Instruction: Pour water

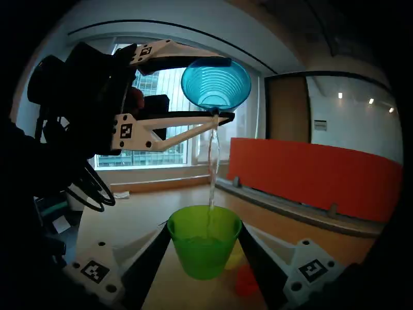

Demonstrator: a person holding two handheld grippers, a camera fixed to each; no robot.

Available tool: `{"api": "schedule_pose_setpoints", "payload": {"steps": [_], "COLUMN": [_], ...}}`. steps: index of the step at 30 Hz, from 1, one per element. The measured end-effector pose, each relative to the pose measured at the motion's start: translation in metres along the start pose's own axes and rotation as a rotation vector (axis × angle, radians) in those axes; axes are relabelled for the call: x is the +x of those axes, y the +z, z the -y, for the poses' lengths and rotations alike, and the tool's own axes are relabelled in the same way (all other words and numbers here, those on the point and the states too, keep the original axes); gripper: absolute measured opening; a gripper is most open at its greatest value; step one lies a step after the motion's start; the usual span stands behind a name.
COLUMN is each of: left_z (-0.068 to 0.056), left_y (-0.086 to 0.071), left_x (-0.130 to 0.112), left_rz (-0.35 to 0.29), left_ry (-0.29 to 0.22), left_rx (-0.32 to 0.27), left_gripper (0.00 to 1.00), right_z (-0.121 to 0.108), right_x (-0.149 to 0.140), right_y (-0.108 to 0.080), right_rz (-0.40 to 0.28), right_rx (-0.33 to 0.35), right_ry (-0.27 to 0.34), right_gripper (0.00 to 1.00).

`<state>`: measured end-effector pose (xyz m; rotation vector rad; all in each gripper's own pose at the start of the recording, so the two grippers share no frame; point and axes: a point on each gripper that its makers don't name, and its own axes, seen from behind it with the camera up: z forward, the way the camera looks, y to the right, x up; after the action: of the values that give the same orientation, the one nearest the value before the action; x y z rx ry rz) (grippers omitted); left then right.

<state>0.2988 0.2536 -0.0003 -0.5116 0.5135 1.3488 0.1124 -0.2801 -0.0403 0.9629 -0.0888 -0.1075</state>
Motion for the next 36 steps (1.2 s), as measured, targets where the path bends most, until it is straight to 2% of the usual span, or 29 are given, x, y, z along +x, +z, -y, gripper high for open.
{"api": "schedule_pose_setpoints", "payload": {"steps": [20,30,36], "left_z": [-0.002,-0.001,-0.003], "left_y": [0.003,0.000,-0.001], "left_x": [0.008,0.013,0.017], "left_rz": [-0.001,0.006,0.001], "left_ry": [0.107,0.182,0.203], "left_rx": [-0.011,-0.009,-0.007], "left_gripper": [0.88,0.88,0.88], "right_z": [-0.002,-0.003,-0.002], "right_x": [0.001,0.000,0.001], "right_y": [-0.002,-0.002,-0.002], "right_rz": [-0.007,-0.010,-0.011], "right_rx": [-0.007,-0.011,-0.012], "right_ry": [0.002,0.004,0.005], "right_gripper": [0.92,0.92,0.92]}}
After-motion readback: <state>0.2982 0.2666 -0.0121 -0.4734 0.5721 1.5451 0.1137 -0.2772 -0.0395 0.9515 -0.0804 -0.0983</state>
